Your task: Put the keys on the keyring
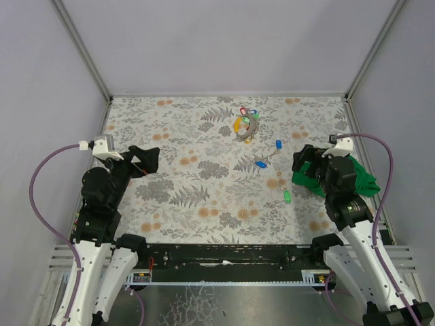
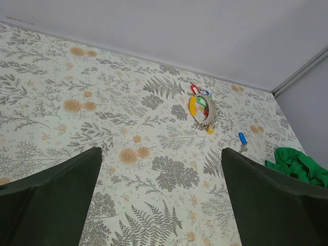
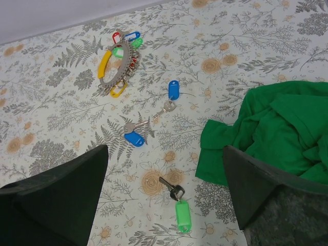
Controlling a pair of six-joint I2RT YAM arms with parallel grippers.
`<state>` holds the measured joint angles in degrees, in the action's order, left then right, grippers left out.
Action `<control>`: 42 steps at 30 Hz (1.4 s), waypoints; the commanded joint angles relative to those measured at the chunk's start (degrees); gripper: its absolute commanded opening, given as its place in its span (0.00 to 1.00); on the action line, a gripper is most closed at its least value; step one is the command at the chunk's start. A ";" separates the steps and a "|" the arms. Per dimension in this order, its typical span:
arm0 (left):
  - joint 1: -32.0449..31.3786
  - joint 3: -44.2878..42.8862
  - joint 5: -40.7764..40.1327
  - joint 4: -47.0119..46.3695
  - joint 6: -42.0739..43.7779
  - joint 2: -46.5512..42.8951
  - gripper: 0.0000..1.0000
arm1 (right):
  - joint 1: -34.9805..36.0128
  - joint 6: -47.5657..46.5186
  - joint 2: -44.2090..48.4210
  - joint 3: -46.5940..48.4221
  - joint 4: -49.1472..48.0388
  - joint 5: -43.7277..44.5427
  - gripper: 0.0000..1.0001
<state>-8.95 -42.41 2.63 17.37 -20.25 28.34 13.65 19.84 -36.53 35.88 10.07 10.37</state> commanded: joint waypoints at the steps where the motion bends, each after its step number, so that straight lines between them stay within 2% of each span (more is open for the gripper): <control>1: 0.16 -1.20 1.24 -0.32 0.04 -0.09 1.00 | -0.18 -1.55 0.25 1.31 -1.61 -2.37 0.99; 13: 0.03 -0.81 1.84 -0.29 0.72 -0.65 1.00 | -0.18 -0.63 -9.82 0.64 -10.71 -12.88 0.99; 22: -0.09 -0.44 2.63 -0.27 1.09 -0.95 1.00 | -0.16 3.19 -32.36 3.78 -27.44 -20.51 0.99; 32: -0.04 -0.32 4.40 -0.74 1.44 0.61 1.00 | -1.08 12.46 -60.07 15.64 -45.43 -25.93 0.88; 38: -0.10 -0.32 5.17 -0.92 1.62 1.29 1.00 | -3.16 19.18 -73.78 24.27 -49.71 -27.12 0.80; 42: -0.10 -0.28 5.74 -0.93 1.75 1.42 1.00 | -3.58 20.80 -80.02 29.90 -48.31 -25.70 0.73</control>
<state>-8.97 -42.41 6.57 17.32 -19.55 29.63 10.79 36.80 -113.14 60.03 -34.63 -15.29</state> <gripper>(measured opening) 0.998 0.761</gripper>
